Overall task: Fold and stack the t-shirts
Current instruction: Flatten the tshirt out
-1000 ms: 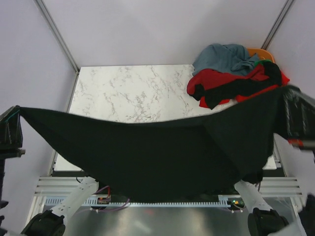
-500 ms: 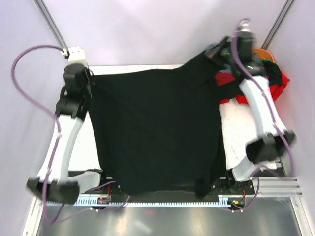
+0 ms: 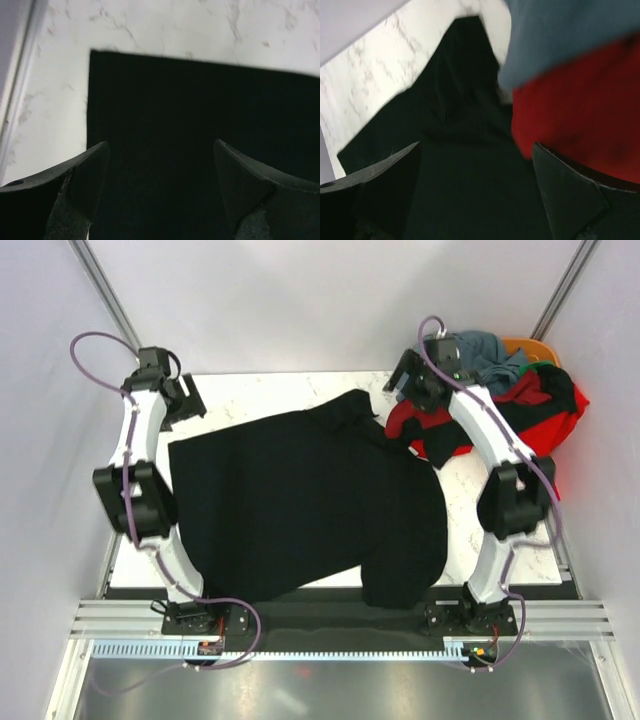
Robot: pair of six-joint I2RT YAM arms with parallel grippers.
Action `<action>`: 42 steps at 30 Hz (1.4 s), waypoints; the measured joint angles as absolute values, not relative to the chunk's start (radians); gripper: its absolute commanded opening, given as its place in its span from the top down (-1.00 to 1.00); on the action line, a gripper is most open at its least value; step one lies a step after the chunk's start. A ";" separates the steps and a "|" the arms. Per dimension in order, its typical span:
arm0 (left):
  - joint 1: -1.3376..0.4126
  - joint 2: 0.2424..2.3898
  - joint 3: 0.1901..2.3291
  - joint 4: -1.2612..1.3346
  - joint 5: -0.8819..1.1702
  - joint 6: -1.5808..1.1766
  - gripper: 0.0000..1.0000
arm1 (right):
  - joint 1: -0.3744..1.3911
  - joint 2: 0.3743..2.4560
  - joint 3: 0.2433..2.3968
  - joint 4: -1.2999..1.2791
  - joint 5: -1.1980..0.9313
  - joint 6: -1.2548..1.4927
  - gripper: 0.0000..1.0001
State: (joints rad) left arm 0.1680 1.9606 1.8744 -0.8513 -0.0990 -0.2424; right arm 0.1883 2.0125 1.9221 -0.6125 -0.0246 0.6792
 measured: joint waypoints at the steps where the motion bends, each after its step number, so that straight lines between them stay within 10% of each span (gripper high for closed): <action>1: 0.163 1.912 1.820 -0.852 -0.081 -0.250 -0.83 | 0.200 1.932 1.827 -0.609 -0.023 0.677 -0.96; 10: 0.151 1.392 1.220 -0.731 0.082 -0.325 -0.73 | 0.423 1.674 1.443 -0.478 -0.027 0.657 -0.96; 19: 0.150 1.347 0.879 -0.669 0.155 -0.416 -0.72 | 0.492 1.755 1.293 -0.474 -0.025 0.656 -0.96; 28: 0.179 1.634 0.964 -0.568 0.092 -0.534 -0.70 | 0.474 2.057 1.523 -0.469 -0.043 0.616 -0.96; 42: 0.266 2.205 1.735 -0.650 -0.107 -0.557 -0.70 | 0.306 2.611 2.358 -0.531 -0.124 0.611 -0.96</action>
State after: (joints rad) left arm 0.2665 2.2047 1.7348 -0.6498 -0.1066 -0.5568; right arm 0.3058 2.6110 2.3585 -0.5308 -0.1242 0.6109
